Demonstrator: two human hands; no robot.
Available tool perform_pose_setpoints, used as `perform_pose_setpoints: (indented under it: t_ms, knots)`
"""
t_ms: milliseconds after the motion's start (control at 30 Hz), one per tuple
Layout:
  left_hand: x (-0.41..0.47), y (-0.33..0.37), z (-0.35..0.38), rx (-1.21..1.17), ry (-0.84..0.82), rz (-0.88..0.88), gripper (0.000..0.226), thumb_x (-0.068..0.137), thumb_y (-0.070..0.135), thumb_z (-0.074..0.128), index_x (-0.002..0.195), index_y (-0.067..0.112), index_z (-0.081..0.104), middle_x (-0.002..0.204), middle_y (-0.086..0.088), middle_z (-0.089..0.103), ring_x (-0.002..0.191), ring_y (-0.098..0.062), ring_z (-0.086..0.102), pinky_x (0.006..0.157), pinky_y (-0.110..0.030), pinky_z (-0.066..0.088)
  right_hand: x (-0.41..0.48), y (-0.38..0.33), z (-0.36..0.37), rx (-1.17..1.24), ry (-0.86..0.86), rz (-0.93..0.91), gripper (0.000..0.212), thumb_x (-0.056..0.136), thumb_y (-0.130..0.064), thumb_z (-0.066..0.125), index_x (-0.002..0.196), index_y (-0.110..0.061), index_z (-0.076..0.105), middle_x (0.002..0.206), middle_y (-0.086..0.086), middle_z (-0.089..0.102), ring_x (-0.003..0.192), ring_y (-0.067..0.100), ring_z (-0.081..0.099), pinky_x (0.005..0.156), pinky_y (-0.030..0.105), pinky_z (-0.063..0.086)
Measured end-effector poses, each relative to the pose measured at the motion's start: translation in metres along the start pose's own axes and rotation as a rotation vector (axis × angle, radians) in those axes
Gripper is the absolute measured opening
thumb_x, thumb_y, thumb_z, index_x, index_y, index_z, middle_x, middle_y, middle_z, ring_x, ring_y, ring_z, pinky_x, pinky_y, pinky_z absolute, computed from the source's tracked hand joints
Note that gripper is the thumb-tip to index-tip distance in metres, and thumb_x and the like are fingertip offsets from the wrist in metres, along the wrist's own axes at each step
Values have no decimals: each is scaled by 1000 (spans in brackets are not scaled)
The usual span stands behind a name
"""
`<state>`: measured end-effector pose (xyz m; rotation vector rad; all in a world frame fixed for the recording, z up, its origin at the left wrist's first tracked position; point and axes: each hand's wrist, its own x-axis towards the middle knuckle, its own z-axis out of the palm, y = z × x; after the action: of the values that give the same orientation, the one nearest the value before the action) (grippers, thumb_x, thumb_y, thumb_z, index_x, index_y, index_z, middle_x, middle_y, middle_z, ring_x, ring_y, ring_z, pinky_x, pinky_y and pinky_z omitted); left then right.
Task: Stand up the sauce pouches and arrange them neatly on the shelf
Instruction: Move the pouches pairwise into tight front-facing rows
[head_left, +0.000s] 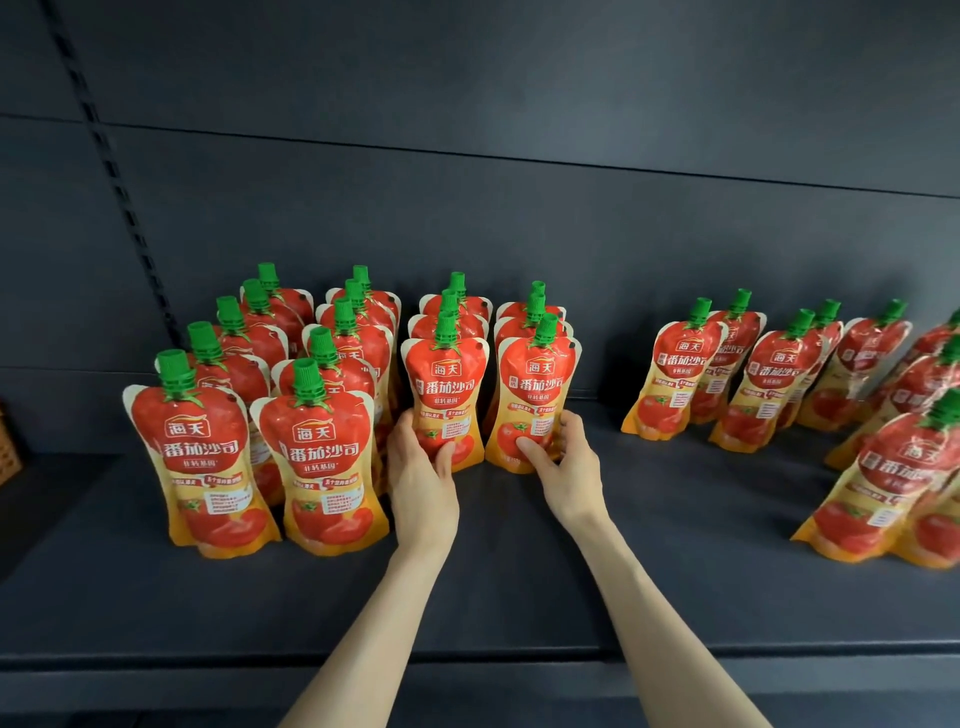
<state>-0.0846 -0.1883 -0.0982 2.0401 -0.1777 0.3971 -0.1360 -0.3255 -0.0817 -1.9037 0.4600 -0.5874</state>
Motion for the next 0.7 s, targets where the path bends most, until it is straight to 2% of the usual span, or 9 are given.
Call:
perform_pose_setpoints:
  t_ms: [233,467,600,700]
  knots:
    - [1,0,1,-12,-5,-3,55,90,25,58,138,11,34,139,-9,45,131,-24,41,103,-36,38,-1,1,0,7,-23,11,48,88,-27,63,129,-15,41,127,1,57,108,8,54,90,23,45]
    - [2,-3,2,-22,-5,-8,54,90,24,59,137,10,35,138,-9,46,130,-24,42,103,-38,39,-1,1,-1,12,-30,12,46,89,-26,62,128,-15,42,126,0,58,104,5,53,74,7,43]
    - [2,-3,2,-28,-8,-6,55,90,23,58,138,10,35,139,-9,45,131,-24,41,104,-38,38,0,1,-1,16,-32,14,46,89,-26,62,128,-15,41,127,0,57,105,5,53,78,9,43]
    - [2,-3,2,-25,-14,1,56,90,24,58,139,10,34,140,-9,44,132,-24,41,104,-37,38,0,0,-2,17,-36,17,47,89,-26,62,129,-14,41,128,1,57,105,5,52,87,18,44]
